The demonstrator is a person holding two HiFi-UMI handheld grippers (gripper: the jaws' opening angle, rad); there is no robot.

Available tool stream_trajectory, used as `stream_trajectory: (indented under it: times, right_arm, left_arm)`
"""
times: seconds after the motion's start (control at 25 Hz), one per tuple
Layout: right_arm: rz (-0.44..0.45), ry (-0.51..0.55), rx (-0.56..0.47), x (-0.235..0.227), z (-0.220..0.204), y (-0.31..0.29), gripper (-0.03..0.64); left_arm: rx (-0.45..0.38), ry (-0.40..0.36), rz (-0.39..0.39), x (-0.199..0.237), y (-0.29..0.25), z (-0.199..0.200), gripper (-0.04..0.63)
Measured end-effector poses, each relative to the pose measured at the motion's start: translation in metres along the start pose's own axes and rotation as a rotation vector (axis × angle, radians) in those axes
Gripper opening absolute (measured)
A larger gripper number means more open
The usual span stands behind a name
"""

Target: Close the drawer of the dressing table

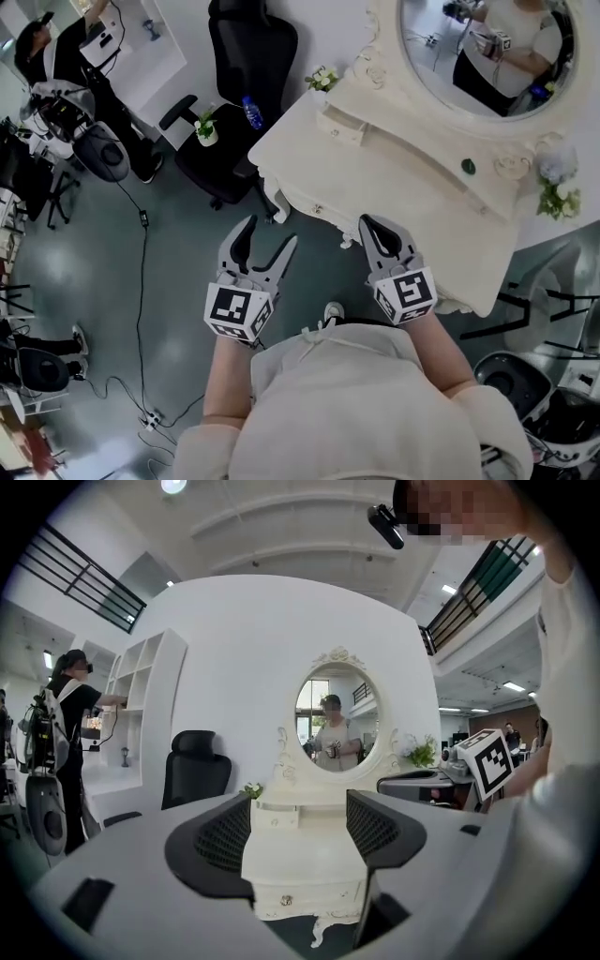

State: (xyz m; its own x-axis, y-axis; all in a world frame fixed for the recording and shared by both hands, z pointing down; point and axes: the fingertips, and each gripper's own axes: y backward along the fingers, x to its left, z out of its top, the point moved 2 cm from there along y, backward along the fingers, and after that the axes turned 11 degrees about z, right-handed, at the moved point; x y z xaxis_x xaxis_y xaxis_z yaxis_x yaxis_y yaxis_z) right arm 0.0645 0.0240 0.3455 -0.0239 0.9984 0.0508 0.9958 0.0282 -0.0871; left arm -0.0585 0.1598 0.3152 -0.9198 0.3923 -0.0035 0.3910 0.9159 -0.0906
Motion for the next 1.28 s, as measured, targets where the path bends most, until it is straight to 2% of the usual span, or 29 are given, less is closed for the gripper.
stream_trajectory:
  times: [0.2,0.48,0.84,0.96,1.12,1.28]
  right_arm:
    - [-0.028,-0.005,0.022,-0.053,-0.005,-0.011,0.006]
    - [-0.094,-0.038,0.044,-0.106,-0.024,-0.029,0.006]
    - [-0.264,-0.075,0.091,-0.157,-0.02,-0.073,0.006]
    - [-0.302,-0.092,0.105,-0.171,-0.029,-0.092,0.006]
    - [-0.336,-0.123,0.122,-0.187,-0.037,-0.117,0.006]
    - [-0.384,-0.178,0.15,-0.201,-0.053,-0.135,0.006]
  left_arm:
    - [0.043,-0.012,-0.023,-0.01,-0.06,-0.001,0.318]
    - [0.098,-0.037,-0.106,-0.014,-0.134,-0.016,0.318]
    - [0.167,-0.059,-0.229,0.015,-0.238,-0.017,0.319]
    - [0.208,-0.047,-0.3,0.018,-0.269,-0.032,0.319]
    - [0.224,-0.066,-0.359,0.023,-0.303,-0.047,0.319]
    - [0.298,-0.049,-0.416,0.026,-0.332,-0.072,0.319]
